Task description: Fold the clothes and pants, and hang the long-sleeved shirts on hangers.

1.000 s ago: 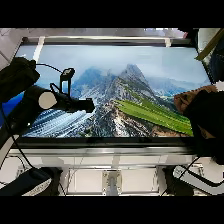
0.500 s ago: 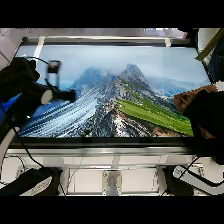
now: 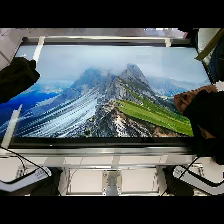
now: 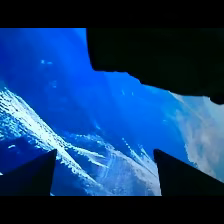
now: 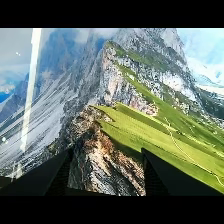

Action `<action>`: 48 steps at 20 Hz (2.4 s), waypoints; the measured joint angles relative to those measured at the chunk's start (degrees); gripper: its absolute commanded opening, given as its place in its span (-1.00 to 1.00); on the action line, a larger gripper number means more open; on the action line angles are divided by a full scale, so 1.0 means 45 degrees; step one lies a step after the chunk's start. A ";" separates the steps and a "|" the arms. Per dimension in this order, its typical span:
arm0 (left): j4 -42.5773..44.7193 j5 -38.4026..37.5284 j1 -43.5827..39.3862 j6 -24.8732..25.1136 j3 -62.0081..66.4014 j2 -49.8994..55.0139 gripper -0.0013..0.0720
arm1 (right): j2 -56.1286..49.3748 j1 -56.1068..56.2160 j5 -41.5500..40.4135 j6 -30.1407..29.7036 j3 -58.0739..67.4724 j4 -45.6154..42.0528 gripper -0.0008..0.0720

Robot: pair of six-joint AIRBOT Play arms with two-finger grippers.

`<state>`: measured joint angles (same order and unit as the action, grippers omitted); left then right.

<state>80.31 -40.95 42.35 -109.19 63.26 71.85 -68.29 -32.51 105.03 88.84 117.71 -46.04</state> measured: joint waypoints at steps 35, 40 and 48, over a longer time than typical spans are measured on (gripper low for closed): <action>-0.8830 -0.3643 -0.5367 0.8582 0.3492 -0.1919 -0.94 | -0.0102 0.0000 -0.0015 -0.1069 0.0000 -0.1229 0.24; -0.8859 -0.4634 -1.0088 0.7990 0.3041 -0.2059 -0.94 | -0.0476 0.0005 -0.0481 -0.1671 -0.0520 -0.1443 0.24; -0.9175 -0.2045 -1.5999 0.7781 0.2603 0.1671 0.59 | -0.1370 0.0005 -0.0597 -0.1870 -0.1923 -0.1438 0.24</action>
<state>39.03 -50.15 -29.65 -74.17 74.98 79.37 -74.46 -32.49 102.35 80.42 109.06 -52.51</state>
